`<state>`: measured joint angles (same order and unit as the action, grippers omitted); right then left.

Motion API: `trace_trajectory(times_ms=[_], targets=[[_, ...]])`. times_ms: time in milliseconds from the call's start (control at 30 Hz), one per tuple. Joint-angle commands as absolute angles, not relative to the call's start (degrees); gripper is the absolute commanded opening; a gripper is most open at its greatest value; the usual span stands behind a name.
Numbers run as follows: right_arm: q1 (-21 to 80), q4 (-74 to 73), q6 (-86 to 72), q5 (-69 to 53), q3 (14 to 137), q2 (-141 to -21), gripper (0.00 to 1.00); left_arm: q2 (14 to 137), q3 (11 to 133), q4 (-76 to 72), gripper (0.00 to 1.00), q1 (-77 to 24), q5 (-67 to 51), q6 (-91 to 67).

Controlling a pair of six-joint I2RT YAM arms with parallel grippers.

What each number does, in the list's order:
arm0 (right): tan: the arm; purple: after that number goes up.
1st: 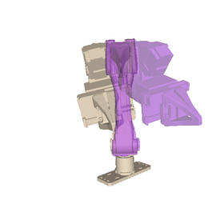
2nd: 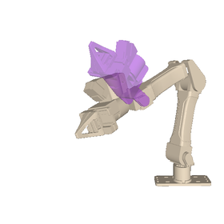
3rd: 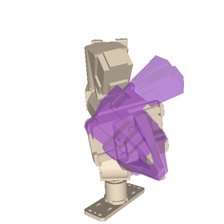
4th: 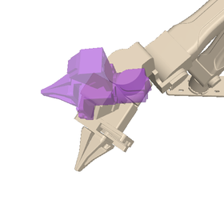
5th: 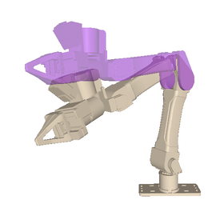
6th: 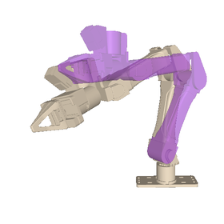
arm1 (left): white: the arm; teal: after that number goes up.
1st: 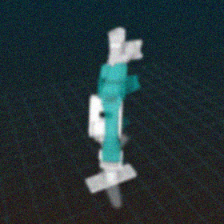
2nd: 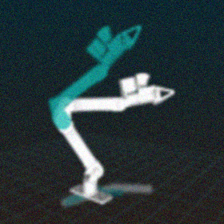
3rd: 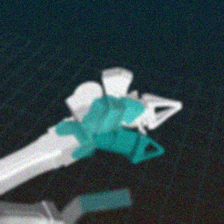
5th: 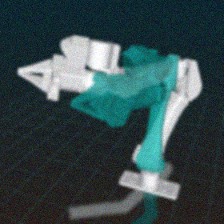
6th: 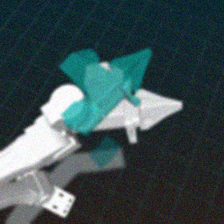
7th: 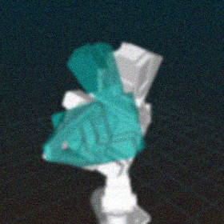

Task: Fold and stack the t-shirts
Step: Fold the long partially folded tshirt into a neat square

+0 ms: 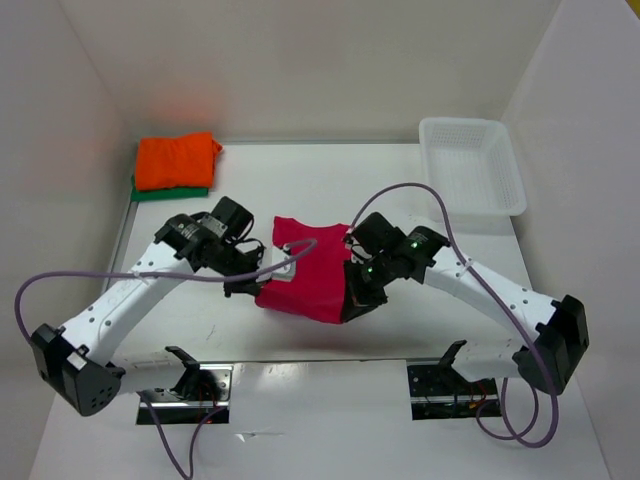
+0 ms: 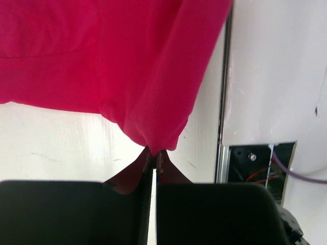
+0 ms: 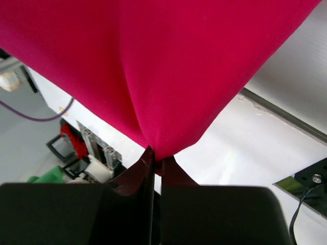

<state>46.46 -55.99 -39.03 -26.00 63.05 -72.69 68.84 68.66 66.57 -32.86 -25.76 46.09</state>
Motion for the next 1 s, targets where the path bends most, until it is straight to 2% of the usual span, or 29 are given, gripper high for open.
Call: trace_trajectory(times_ms=[0,233,433,733,967], targets=[[41.7,-58.3,-36.7,-28.5,67.1,-74.2,0.0,73.9,72.7,65.9,0.01,-28.7,-31.3,43.6],[30.9,-57.7,-29.2,-32.3,70.8,-80.9,0.0,82.9,78.5,54.4,0.01,-23.1,-30.4,38.6],[24.1,-55.1,-25.4,-33.4,75.5,-88.1,0.0,85.5,80.3,45.0,0.01,-19.8,-27.2,33.8],[20.9,-48.3,-24.8,-38.3,79.3,-97.4,0.0,89.5,81.7,36.9,0.01,-18.5,-25.5,29.6],[17.2,-45.8,-24.8,-38.3,81.1,-100.2,0.0,93.9,81.7,32.6,0.01,-17.9,-22.9,28.6]])
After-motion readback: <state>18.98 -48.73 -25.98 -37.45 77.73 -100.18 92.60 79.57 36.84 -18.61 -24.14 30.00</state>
